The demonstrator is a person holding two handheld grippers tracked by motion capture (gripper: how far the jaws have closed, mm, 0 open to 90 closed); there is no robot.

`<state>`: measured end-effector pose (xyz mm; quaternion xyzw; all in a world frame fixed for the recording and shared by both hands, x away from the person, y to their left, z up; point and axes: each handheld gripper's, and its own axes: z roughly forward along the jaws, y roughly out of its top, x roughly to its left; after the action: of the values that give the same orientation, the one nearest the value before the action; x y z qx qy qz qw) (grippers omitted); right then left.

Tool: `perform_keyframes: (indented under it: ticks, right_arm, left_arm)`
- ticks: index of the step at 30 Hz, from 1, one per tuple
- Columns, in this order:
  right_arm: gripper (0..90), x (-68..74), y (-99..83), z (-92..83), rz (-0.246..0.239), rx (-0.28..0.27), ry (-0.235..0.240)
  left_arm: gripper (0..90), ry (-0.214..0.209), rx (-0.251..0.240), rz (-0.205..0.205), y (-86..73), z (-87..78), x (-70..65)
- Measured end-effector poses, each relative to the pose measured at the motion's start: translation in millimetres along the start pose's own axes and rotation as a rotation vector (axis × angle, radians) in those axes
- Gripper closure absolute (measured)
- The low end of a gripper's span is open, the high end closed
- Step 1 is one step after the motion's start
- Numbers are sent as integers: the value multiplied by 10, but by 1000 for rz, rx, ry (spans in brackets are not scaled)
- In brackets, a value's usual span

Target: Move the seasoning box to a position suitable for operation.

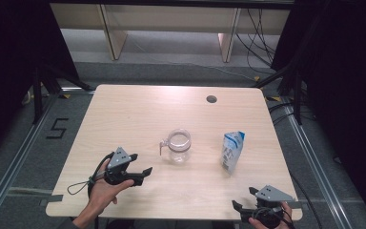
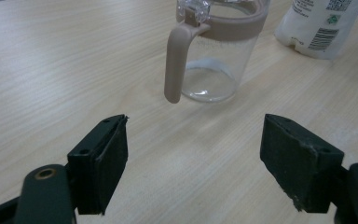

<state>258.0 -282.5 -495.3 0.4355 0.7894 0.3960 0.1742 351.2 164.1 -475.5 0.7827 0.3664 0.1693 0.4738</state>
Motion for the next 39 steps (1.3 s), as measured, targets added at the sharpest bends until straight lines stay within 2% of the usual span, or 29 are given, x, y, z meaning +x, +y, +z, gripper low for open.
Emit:
perform_keyframes:
  ticks: [3, 5, 7, 12, 14, 20, 21, 22, 24, 25, 28, 31, 32, 34, 36, 37, 38, 39]
  right_arm:
    - [202, -5, 4, -3, -1, 3, 4]
    - [202, -5, 4, -2, 1, 5, 6]
    - [202, -10, 1, -2, 6, 11, 14]
    - [204, -23, -13, -4, 19, 8, 14]
    - [205, -20, -12, -9, 14, 4, 8]
    - [210, 10, -14, -18, 6, 9, 9]
    - [210, 14, -12, -18, 4, 11, 7]
    - [211, 26, -10, -21, 16, 14, 8]
    - [211, 17, -6, -19, -10, 9, 7]
    - [212, 20, -8, -13, -6, 16, 18]
    - [213, 43, -10, -24, 14, 10, 6]
    - [215, 30, -12, -24, 11, 16, 7]
    - [215, 12, -11, -23, -14, 12, 5]
    - [215, 14, -18, -26, 2, 15, 17]
    - [216, 13, -20, -30, -3, 8, 8]
    - [216, 27, -26, -32, 5, 12, 5]
    - [217, 16, -29, -28, -11, 4, 6]
    - [217, 15, -29, -35, -9, 11, 8]
  left_arm:
    - [264, -1, 2, 23, 61, 40, 22]
    - [294, 2, -2, 24, 103, 80, 30]
    - [321, -6, -2, 35, 143, 134, 41]
    - [388, 3, -1, 72, 219, 279, 45]
    - [410, 2, -2, 71, 239, 336, 55]
    - [463, 6, 30, 141, 285, 475, 87]
    - [470, 7, 15, 124, 284, 513, 80]
    - [482, 3, 14, 123, 287, 541, 85]
    - [500, 8, 13, 138, 293, 589, 96]
    - [517, 16, 20, 150, 297, 596, 101]
    - [540, 24, 22, 157, 304, 637, 130]
    - [574, 11, 17, 160, 310, 680, 138]
    - [580, 18, 31, 176, 315, 677, 143]
    - [605, 14, 13, 162, 312, 699, 132]
    - [613, 4, 13, 179, 320, 709, 139]
    - [627, 2, 14, 171, 319, 715, 127]
    - [640, 1, 31, 178, 320, 709, 127]
    - [649, 2, 17, 179, 319, 724, 119]
